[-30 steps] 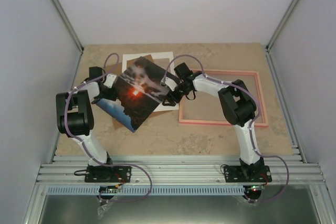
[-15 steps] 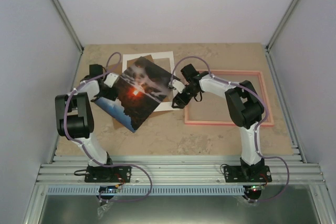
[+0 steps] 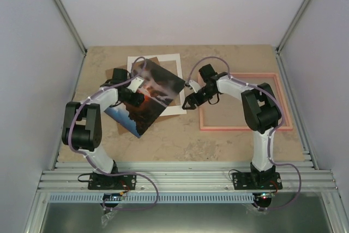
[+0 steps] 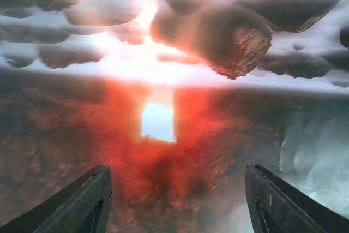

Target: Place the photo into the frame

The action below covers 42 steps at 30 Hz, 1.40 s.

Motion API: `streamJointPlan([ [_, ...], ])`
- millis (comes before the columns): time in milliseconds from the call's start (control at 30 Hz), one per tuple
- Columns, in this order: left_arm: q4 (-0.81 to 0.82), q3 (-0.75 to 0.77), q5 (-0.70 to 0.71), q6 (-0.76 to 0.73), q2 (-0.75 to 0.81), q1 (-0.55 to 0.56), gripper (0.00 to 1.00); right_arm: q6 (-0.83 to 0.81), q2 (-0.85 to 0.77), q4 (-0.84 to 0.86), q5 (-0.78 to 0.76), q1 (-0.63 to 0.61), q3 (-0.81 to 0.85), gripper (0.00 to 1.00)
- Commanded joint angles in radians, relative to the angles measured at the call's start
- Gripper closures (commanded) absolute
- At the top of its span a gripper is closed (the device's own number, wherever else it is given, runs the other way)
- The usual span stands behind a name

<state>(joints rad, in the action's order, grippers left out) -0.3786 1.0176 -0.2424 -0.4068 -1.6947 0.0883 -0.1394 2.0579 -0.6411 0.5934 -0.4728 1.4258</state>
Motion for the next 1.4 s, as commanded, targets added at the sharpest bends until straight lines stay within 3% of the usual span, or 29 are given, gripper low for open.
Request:
streamJointPlan([
  [0, 0.074, -0.020, -0.013, 0.056, -0.033, 0.034, 0.31, 0.170, 0.054, 0.068, 0.198, 0.009, 0.006, 0.24],
  [300, 0.124, -0.041, 0.017, 0.096, -0.073, 0.051, 0.32, 0.334, 0.166, 0.142, 0.303, 0.074, 0.000, 0.27],
  [733, 0.154, -0.066, 0.041, 0.111, -0.101, 0.077, 0.32, 0.598, 0.248, 0.396, 0.488, 0.101, 0.014, 0.54],
  [800, 0.156, -0.063, 0.053, 0.117, -0.103, 0.079, 0.32, 0.565, 0.226, 0.344, 0.427, 0.103, 0.034, 0.46],
  [900, 0.167, -0.065, 0.074, 0.126, -0.095, 0.080, 0.32, 0.531, 0.136, 0.211, 0.218, 0.105, 0.036, 0.31],
  [1067, 0.188, -0.069, 0.081, 0.145, -0.093, 0.082, 0.32, 0.591, 0.014, 0.152, 0.028, 0.088, -0.046, 0.27],
  [1367, 0.215, -0.073, 0.084, 0.171, -0.100, 0.096, 0.32, 0.659, 0.080, 0.160, 0.021, 0.044, -0.005, 0.24],
])
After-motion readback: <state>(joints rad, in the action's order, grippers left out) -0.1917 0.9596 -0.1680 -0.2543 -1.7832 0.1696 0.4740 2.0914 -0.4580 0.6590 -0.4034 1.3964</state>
